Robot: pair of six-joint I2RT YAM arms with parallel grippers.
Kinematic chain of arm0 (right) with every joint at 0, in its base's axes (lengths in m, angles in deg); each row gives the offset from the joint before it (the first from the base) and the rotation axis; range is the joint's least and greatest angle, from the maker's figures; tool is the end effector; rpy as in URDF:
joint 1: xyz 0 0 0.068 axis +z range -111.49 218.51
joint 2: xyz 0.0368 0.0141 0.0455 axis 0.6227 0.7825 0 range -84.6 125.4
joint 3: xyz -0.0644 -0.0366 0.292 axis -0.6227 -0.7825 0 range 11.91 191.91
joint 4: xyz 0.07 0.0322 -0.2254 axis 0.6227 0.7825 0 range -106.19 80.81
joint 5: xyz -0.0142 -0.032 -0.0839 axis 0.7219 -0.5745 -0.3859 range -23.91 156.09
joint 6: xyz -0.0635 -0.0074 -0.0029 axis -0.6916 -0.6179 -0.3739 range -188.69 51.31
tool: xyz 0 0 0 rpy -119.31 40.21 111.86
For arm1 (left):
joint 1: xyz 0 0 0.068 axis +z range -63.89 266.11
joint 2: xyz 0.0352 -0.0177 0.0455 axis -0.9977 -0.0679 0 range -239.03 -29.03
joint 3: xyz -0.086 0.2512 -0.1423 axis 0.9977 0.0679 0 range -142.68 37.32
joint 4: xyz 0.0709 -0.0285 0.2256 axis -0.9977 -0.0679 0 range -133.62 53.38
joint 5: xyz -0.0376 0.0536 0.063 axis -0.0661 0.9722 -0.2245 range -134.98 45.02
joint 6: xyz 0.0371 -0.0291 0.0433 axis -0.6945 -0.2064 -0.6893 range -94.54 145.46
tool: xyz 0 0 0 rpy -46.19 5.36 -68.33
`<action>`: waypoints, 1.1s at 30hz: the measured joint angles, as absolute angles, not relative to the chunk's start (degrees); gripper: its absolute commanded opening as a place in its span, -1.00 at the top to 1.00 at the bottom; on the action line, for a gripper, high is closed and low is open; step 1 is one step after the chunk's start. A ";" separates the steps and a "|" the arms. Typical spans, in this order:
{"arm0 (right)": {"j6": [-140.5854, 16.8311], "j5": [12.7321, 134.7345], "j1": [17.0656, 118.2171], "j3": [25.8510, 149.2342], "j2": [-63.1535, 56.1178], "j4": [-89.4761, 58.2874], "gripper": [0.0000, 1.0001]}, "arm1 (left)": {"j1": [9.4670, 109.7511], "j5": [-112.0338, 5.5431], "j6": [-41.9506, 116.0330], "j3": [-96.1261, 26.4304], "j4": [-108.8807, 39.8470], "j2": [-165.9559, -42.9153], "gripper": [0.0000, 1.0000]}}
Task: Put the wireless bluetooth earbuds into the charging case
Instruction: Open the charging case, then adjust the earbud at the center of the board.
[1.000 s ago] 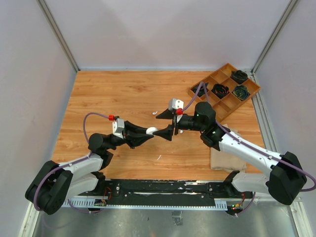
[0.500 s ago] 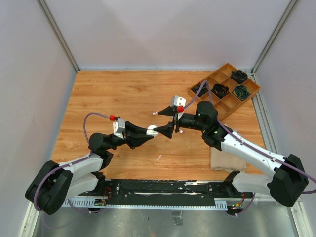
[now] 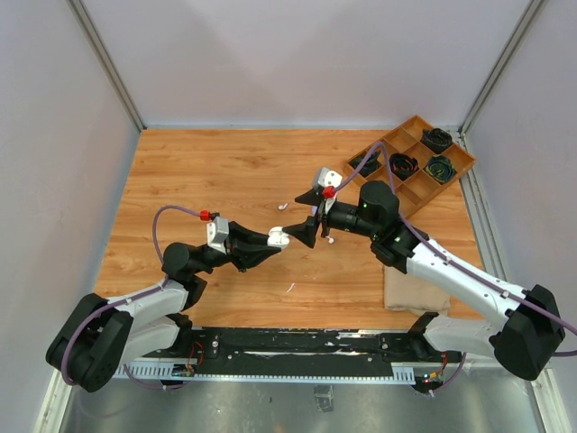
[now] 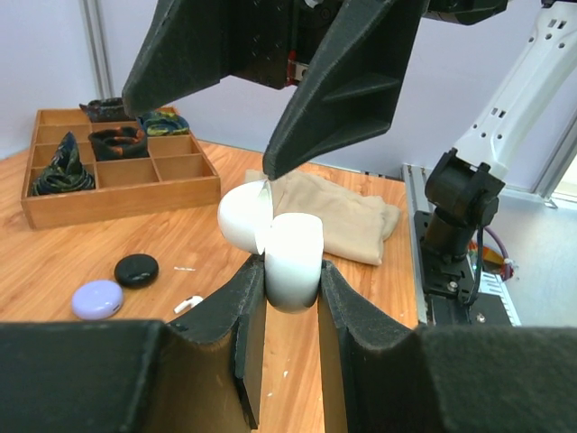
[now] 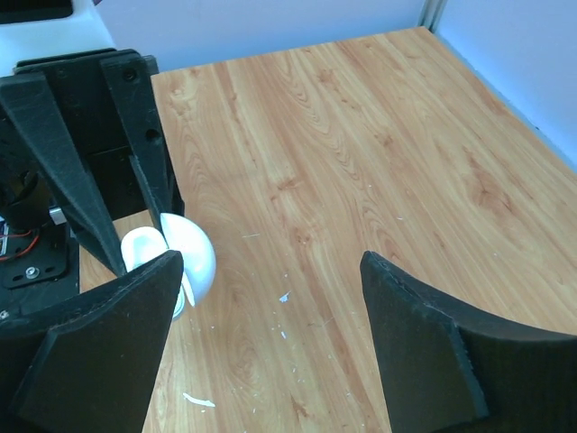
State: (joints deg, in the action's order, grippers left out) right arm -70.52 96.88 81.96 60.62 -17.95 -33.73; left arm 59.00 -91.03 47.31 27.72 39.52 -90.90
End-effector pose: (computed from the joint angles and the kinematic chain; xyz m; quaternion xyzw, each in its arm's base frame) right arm 0.1627 0.1892 0.3714 -0.4359 0.5594 0.4175 0.5681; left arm 0.1289 -0.1060 0.2788 0.3504 0.4866 -0.5138 0.6136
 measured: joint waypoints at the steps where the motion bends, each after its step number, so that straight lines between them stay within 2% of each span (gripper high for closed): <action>1: -70.49 96.27 81.96 60.94 -17.95 -33.27 -0.63 | 59.00 -90.98 47.31 27.72 39.52 -90.90 0.99; 8: -70.58 94.98 81.96 61.67 -17.92 -29.58 -0.67 | 59.00 -87.53 46.70 27.82 39.12 -90.90 1.00; 18: -72.07 89.29 80.32 65.01 -15.19 -17.21 -0.68 | 59.00 -74.02 43.94 29.38 30.29 -88.73 0.99; 25: -72.00 83.79 77.82 65.01 -8.88 -9.42 -0.68 | 59.00 -69.08 42.65 31.26 24.31 -83.07 0.99; 33: -71.26 80.46 75.53 68.03 2.25 -4.35 -0.67 | 59.00 -68.14 41.80 32.68 21.79 -82.04 0.99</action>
